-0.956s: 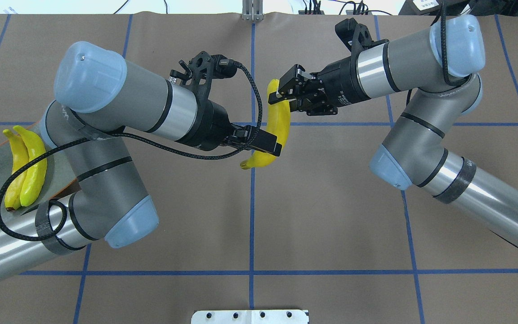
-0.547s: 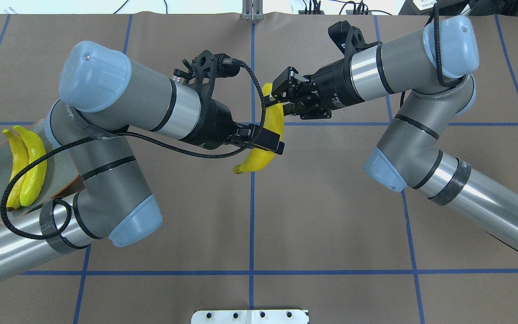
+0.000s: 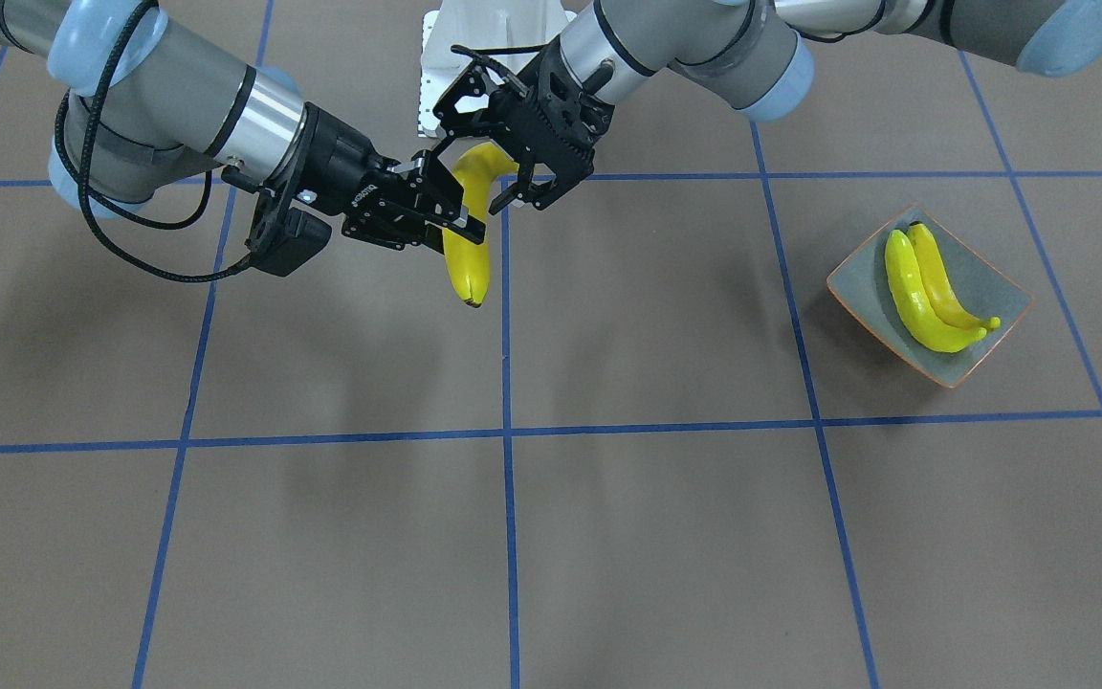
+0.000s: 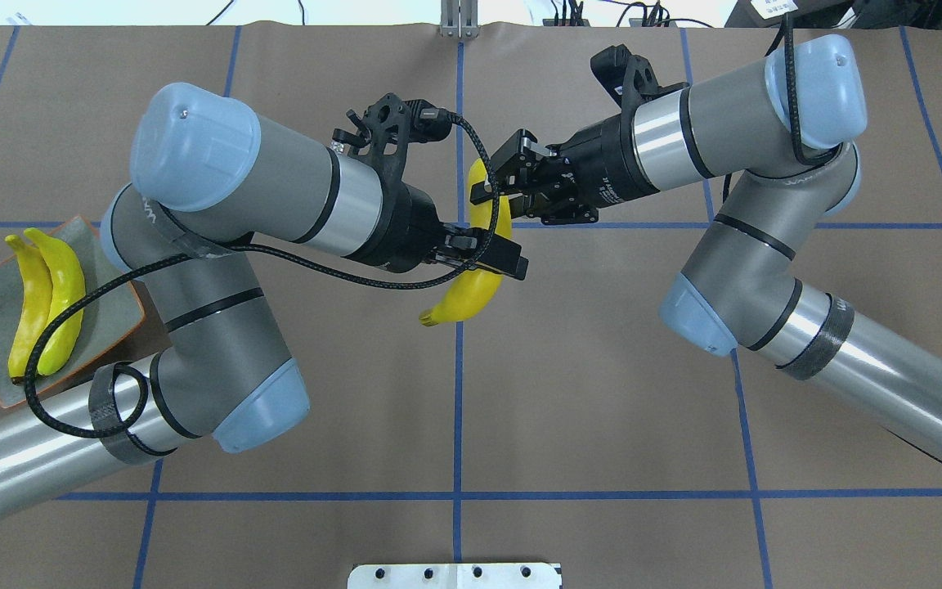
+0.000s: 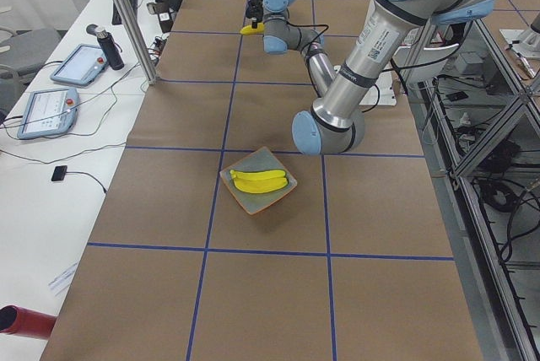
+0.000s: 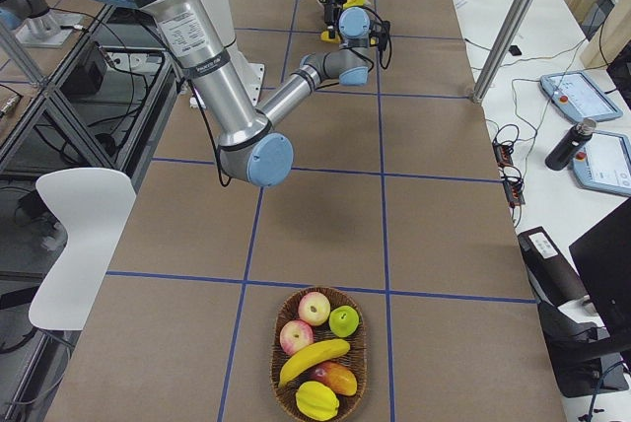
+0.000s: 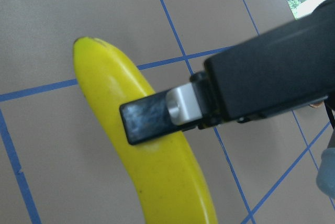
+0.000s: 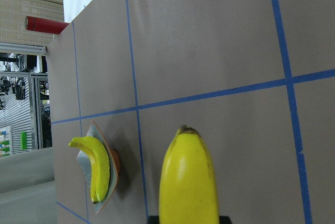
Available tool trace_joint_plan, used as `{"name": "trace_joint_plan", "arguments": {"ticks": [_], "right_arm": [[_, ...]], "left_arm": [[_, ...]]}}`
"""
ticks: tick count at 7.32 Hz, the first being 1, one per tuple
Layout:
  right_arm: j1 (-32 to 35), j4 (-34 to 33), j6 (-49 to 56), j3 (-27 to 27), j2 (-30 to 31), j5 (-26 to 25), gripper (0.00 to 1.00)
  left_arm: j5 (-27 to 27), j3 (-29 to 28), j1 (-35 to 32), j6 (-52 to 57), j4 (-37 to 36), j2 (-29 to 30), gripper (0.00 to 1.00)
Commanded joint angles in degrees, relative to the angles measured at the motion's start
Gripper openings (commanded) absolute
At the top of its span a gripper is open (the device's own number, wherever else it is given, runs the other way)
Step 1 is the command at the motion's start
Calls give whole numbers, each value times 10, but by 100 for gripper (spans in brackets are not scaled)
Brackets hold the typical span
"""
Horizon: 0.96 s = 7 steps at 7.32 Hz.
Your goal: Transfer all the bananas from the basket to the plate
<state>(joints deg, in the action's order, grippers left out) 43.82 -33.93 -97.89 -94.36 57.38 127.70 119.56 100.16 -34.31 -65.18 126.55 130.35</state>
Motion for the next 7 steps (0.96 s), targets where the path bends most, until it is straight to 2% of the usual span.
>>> {"name": "trace_joint_plan", "arguments": {"ticks": [1,2,3,4,6,7], "right_arm": [[0,1,2,0,0,0,0],[0,0,2,0,0,0,77],[0,3,5,-3,3,1,100],[1,4,2,-8,5,1,100],[18,6,2,-55,55,20,100],[27,5,5,-62,78,14,100]], "left_arm": [[0,0,5,-13,-1,-1,0],[0,1,4,-24,0,-4,0],[0,3,4,-40,-1,-2,0],[0,4,5,-52,-2,-2,0],[3,11,-1,-53,-9,-18,0],[8,36,-10,-46,-21,-68,0]]}}
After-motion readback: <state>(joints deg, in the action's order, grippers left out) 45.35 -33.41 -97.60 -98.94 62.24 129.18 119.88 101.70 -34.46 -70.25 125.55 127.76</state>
